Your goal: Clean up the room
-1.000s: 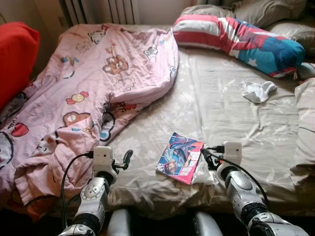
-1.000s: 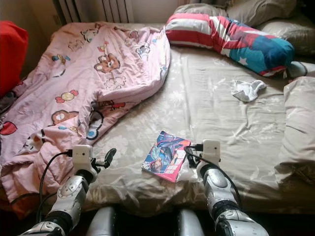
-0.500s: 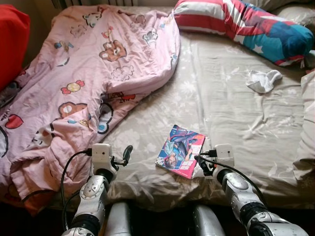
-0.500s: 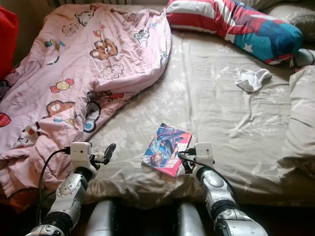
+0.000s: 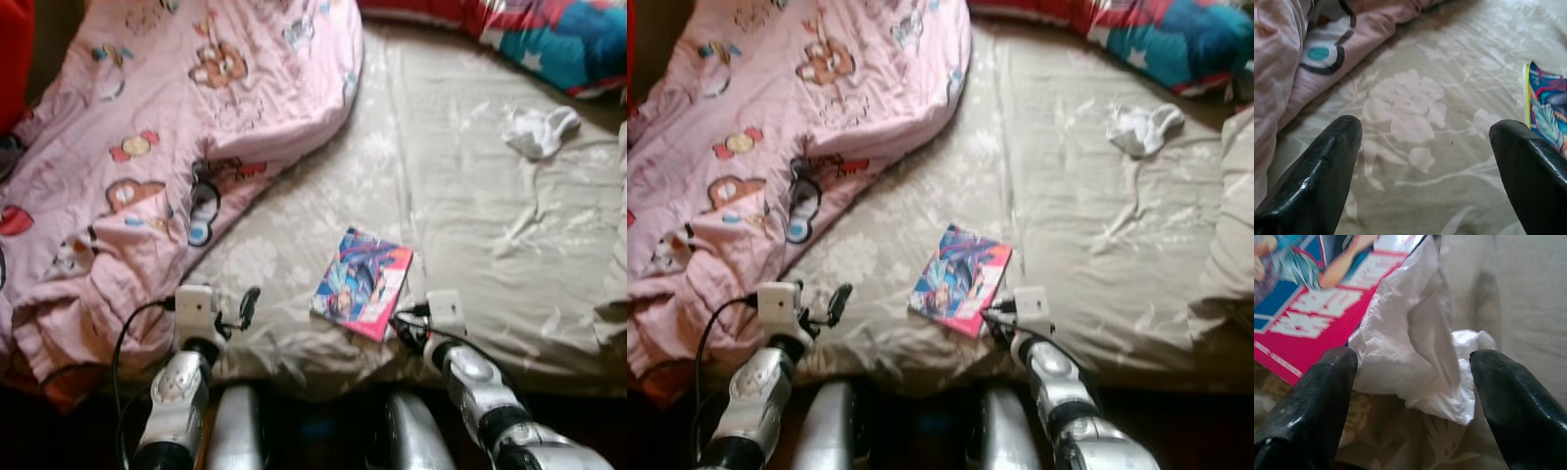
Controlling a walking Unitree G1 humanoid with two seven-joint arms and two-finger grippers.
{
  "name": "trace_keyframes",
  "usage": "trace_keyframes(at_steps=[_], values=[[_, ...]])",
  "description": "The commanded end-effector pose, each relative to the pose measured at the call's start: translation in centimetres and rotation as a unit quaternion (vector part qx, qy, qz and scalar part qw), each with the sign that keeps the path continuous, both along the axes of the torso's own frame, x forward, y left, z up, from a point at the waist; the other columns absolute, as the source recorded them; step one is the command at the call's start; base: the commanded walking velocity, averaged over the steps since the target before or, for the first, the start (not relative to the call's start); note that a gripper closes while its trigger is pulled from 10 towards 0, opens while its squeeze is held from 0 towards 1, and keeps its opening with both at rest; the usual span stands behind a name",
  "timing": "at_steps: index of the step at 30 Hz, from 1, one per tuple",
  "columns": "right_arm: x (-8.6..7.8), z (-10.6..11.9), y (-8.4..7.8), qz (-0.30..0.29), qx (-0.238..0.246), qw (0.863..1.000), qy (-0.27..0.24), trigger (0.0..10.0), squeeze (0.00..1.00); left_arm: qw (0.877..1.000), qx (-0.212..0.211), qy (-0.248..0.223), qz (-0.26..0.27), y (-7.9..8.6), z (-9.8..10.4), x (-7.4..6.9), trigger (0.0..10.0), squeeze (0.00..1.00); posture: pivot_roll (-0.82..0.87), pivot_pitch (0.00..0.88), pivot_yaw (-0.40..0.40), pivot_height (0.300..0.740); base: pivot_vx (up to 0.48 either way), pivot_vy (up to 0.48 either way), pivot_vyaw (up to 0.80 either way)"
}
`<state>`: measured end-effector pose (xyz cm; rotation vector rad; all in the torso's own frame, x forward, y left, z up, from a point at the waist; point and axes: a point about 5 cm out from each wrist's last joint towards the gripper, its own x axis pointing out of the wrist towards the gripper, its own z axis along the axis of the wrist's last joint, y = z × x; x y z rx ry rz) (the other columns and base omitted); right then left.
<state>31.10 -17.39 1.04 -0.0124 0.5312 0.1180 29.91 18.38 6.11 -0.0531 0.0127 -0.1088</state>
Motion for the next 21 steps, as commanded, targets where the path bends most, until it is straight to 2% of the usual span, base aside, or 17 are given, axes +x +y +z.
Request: trace_keyframes(at_steps=[1,2,3,12,21], values=[[-0.96,-1.07,-0.02,-0.009,0.004,1.0,0.024,9.9,0.0,1.0,0.0,0.018,0.002,0.28,-0.65,-0.69,10.0,0.0,0.2,0.372,0.0,0.625,0.0,0.0,0.0],[-0.95,-1.07,0.01,-0.011,0.005,1.0,0.024,1.9,0.0,1.0,0.0,0.018,0.002,0.34,-0.58,-0.74,10.0,0.0,0.2,0.378,0.003,0.625,0.0,0.0,0.0],[-0.94,-1.06,0.04,-0.013,0.006,1.0,0.023,0.0,0.0,1.0,0.001,0.018,0.002,0.38,-0.54,-0.79,10.0,0.0,0.2,0.379,0.004,0.625,0.0,0.0,0.0],[-0.81,-0.94,0.14,-0.02,0.012,1.0,0.018,0.0,0.0,1.0,0.004,0.026,0.001,0.32,-0.49,-0.86,10.0,0.0,0.19,0.38,0.011,0.625,0.0,0.0,0.0],[-0.42,-0.34,-0.64,-0.049,0.014,0.999,-0.006,0.0,0.0,1.0,0.005,0.03,-0.003,-0.02,-0.53,-0.92,10.0,0.0,0.18,0.346,0.005,0.625,0.0,0.0,0.0]])
